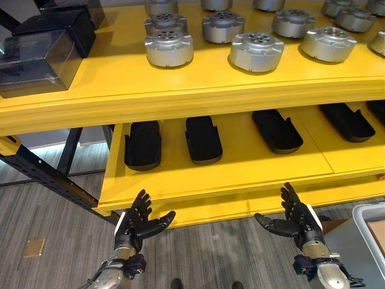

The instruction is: Move parts from the plastic box to the shelf.

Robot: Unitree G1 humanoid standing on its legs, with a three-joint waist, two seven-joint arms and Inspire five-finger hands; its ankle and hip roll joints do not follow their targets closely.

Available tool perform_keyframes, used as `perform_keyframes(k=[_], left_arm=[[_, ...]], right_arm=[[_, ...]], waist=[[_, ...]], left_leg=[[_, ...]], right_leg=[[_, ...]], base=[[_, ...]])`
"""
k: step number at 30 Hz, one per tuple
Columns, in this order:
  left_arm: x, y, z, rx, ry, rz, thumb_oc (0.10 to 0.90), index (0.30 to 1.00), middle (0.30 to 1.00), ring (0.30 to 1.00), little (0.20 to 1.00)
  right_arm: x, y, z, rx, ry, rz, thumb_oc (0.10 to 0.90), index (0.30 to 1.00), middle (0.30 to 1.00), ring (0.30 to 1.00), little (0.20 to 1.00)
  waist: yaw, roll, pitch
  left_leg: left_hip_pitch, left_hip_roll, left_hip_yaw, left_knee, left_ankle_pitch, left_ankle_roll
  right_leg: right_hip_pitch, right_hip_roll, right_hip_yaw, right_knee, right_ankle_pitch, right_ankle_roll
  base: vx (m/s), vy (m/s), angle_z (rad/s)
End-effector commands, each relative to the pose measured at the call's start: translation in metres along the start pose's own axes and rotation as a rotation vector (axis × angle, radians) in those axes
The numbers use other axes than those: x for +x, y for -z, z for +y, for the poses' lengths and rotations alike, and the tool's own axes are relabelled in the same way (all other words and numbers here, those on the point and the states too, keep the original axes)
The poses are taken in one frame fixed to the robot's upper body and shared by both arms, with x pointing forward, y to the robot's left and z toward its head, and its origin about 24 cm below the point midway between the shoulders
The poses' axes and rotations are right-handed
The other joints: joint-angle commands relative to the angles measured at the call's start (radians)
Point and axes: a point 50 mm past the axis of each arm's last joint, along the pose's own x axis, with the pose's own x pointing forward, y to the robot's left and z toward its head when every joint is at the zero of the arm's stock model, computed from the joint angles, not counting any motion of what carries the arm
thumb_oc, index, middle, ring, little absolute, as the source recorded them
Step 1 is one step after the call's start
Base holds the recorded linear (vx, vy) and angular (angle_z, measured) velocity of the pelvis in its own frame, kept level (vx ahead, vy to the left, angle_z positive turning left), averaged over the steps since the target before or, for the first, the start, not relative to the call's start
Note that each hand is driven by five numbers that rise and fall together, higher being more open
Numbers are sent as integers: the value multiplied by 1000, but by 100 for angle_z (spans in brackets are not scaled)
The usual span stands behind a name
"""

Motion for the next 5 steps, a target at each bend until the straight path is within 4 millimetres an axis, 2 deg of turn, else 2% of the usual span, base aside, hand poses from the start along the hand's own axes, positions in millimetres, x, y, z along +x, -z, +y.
perform_keyframes(k=[1, 5], left_arm=[[7, -31, 6, 20, -30, -172, 900, 1000, 1000, 1000, 1000], [5, -31, 11, 34, -54, -170, 900, 1000, 1000, 1000, 1000]], right_arm=[[6, -31, -7, 5, 17, -171, 900, 1000, 1000, 1000, 1000], [6, -31, -9, 6, 23, -168, 900, 1000, 1000, 1000, 1000]], waist=[[-14, -5, -36], [-15, -8, -27]], left_leg=[[27, 29, 52, -9, -28, 13], [27, 30, 54, -9, -29, 14]], right_leg=[[-26, -28, 61, -79, 73, 46], [-27, -31, 62, -76, 70, 47]], base=[[0, 0, 0], [0, 0, 0]])
